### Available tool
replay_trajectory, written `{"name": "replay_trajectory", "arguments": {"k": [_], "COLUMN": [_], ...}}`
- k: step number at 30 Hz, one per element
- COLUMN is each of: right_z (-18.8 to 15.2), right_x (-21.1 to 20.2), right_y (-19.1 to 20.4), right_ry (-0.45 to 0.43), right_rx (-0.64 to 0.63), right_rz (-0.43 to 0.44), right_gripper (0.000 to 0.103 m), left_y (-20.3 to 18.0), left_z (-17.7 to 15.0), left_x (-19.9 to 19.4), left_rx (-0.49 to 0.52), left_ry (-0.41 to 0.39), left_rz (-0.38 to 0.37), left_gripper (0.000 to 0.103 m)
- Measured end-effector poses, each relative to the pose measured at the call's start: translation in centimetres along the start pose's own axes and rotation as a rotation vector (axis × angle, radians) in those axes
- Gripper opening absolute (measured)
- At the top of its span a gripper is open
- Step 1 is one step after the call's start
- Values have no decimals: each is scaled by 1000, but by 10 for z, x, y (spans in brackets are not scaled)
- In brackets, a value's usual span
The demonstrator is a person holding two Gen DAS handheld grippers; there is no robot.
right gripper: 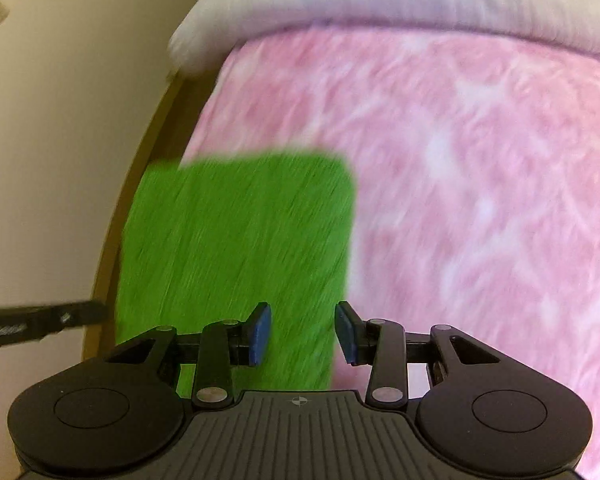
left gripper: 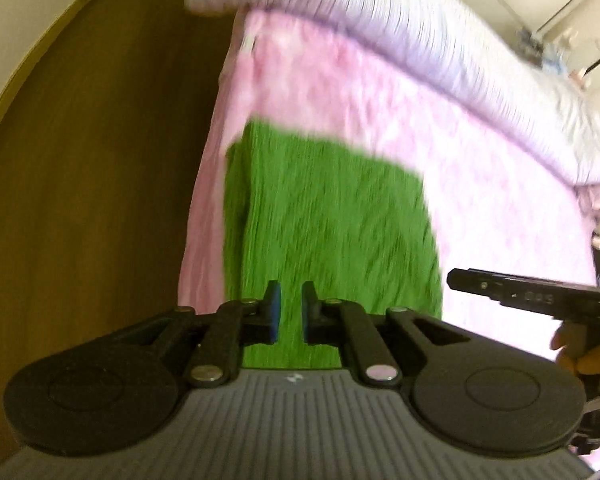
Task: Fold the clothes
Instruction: 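Lower the folded end onto the vest and open both grippers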
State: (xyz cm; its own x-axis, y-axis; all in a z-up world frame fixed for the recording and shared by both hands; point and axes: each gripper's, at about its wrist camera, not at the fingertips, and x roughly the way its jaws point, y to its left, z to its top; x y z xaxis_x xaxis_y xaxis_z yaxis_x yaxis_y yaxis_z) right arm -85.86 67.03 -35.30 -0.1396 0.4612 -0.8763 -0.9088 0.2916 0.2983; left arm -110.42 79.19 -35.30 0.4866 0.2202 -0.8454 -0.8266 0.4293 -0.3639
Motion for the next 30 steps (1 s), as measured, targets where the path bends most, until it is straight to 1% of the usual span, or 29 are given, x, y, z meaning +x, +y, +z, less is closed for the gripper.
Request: {"name": "replay_trajectory", "arguments": {"k": [3, 6, 9, 10, 12, 14, 15, 16, 18, 19, 20, 23, 26, 28, 29, 30], "right_z": [28, 47, 50, 50, 50, 49, 49, 49, 47, 40, 30, -3, -36, -58, -66, -67], "right_x": [18, 42, 61, 59, 55, 51, 49, 47, 40, 29, 25, 14, 3, -4, -8, -11], "right_y": [-12, -26, -22, -22, -22, -22, -22, -22, -22, -19, -16, -6, 4, 10, 13, 14], "right_ry": [-44, -42, 7, 7, 7, 8, 8, 8, 4, -8, 7, 49, 92, 121, 131, 130], "right_rx": [53, 121, 93, 80, 54, 29, 16, 3, -22, -33, -52, -106, -160, -196, -211, -215], "right_rz": [-11, 15, 52, 56, 63, 70, 74, 77, 86, 93, 94, 96, 99, 101, 101, 98], "right_gripper": [39, 39, 39, 39, 39, 39, 39, 39, 39, 39, 39, 39, 39, 39, 39, 39], "left_y": [7, 14, 22, 26, 29, 26, 23, 20, 16, 15, 12, 0, -12, -16, -17, -19], "left_z": [13, 25, 36, 38, 38, 38, 38, 36, 27, 18, 9, -25, -60, -80, -88, -93], "left_x": [23, 47, 71, 76, 76, 72, 68, 60, 41, 30, 20, 4, 3, 11, 14, 13], "left_rx": [3, 3, 3, -17, -48, -39, -37, -41, -58, -66, -73, -105, -152, -182, -195, -216], "left_ry": [-2, 2, 5, 0, -7, -16, -23, -34, -54, -56, -51, -4, 56, 91, 87, 71], "left_rz": [36, 75, 114, 110, 105, 119, 124, 122, 112, 108, 105, 98, 92, 102, 116, 125], "left_gripper": [5, 6, 13, 15, 16, 16, 14, 11, 10, 10, 10, 10, 10, 12, 12, 12]}}
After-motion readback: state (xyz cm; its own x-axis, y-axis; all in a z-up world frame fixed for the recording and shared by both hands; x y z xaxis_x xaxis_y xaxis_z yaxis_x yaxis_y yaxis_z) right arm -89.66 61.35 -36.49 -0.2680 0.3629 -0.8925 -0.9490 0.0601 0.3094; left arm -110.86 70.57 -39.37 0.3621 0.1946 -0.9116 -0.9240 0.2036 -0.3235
